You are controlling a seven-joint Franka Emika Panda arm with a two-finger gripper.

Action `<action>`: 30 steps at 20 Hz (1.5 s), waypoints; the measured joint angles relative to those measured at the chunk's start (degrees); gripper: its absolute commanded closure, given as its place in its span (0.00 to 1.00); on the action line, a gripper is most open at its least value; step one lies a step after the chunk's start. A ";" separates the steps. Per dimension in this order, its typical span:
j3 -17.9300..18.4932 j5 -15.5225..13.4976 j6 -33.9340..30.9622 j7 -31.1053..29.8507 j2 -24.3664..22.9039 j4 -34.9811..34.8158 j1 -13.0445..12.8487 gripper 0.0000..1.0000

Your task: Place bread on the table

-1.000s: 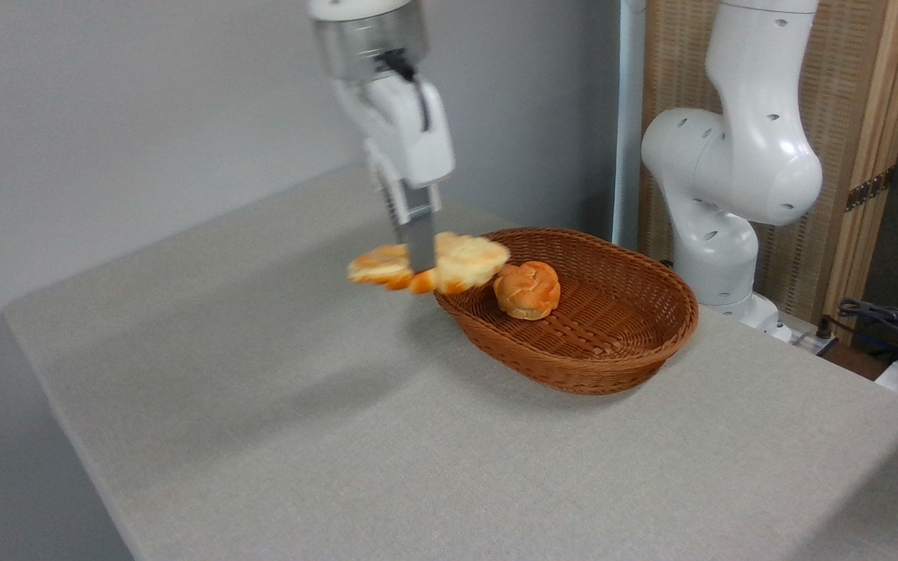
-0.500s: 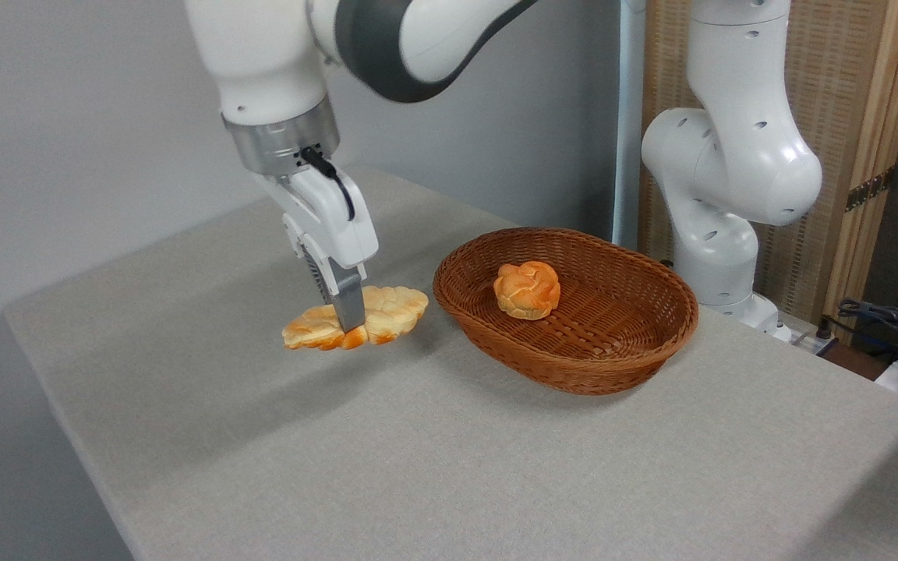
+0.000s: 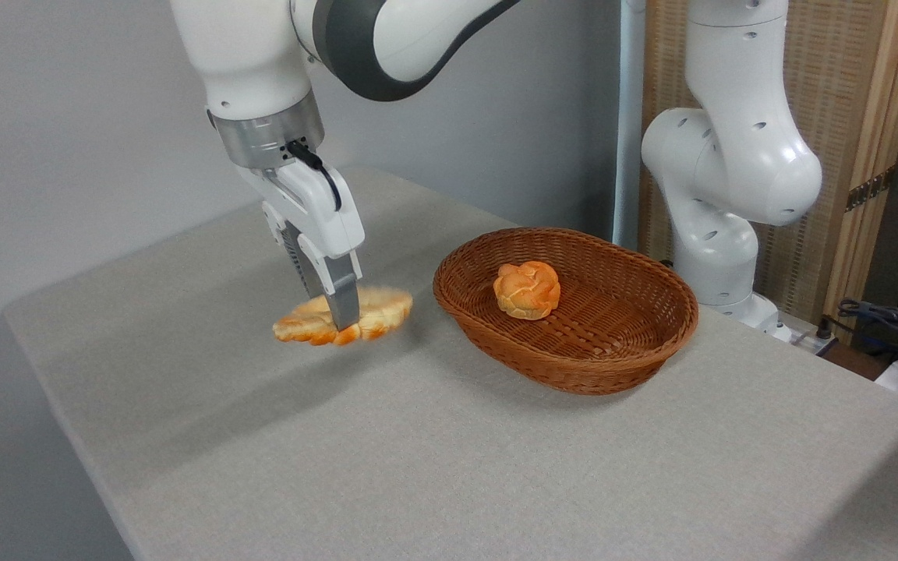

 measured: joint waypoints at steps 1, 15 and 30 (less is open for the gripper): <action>0.00 0.00 0.00 0.00 -0.12 0.09 0.00 0.00; 0.89 1.46 4.68 0.68 -2.11 0.60 0.94 0.00; 1.36 1.83 -7.09 2.77 -4.60 8.63 7.66 0.00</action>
